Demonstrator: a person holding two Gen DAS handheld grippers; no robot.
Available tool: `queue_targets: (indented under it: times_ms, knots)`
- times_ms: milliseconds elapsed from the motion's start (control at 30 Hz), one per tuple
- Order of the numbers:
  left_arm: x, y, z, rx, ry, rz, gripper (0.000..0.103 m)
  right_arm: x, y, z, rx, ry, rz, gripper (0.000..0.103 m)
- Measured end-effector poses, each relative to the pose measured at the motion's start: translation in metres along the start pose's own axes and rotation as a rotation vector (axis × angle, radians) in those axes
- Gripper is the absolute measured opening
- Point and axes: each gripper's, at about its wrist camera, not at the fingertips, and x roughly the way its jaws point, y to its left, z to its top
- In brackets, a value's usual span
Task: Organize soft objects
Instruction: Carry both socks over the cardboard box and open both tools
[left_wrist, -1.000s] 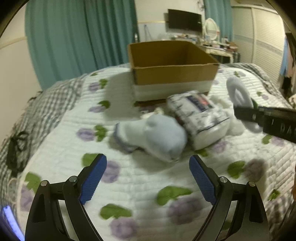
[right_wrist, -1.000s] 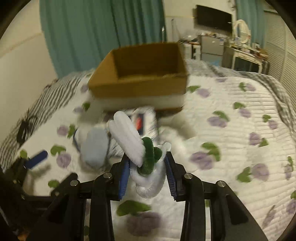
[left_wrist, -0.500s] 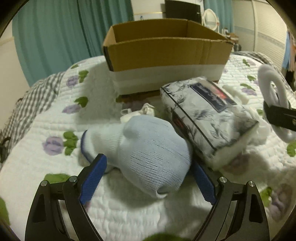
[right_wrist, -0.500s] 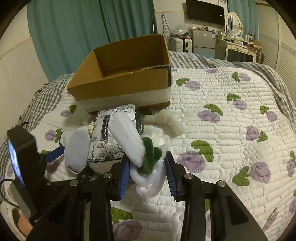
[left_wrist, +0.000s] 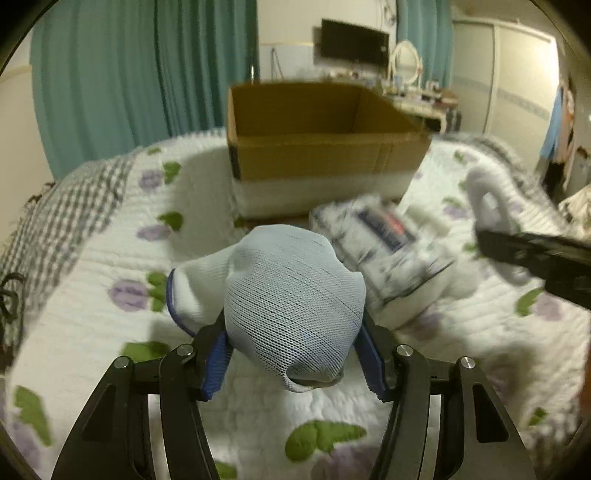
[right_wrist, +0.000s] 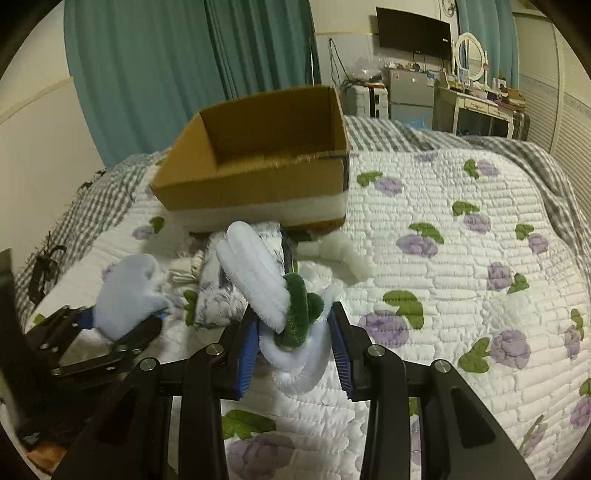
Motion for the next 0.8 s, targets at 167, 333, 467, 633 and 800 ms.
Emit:
queue_targets:
  times_ms: [167,333,467,633,800]
  knots:
    - [-0.047,0.007,0.024,-0.016,-0.068,-0.052,0.059,-0.017,0.011,0.025,-0.031,-0.045,0.014,0.036]
    - [-0.085,0.006,0.063,0.030,-0.162,-0.050,0.059,-0.036,0.022,0.065,-0.073,-0.112,0.016,0.036]
    - [-0.100,0.006,0.095,0.053,-0.228,-0.043,0.059,-0.047,0.025,0.103,-0.095,-0.158,0.036,0.036]
    - [-0.090,0.002,0.140,0.055,-0.272,-0.038,0.059,-0.048,0.028,0.153,-0.135,-0.184,0.035,0.036]
    - [-0.057,0.000,0.179,0.052,-0.259,-0.032,0.059,-0.029,0.026,0.189,-0.163,-0.179,0.027,0.036]
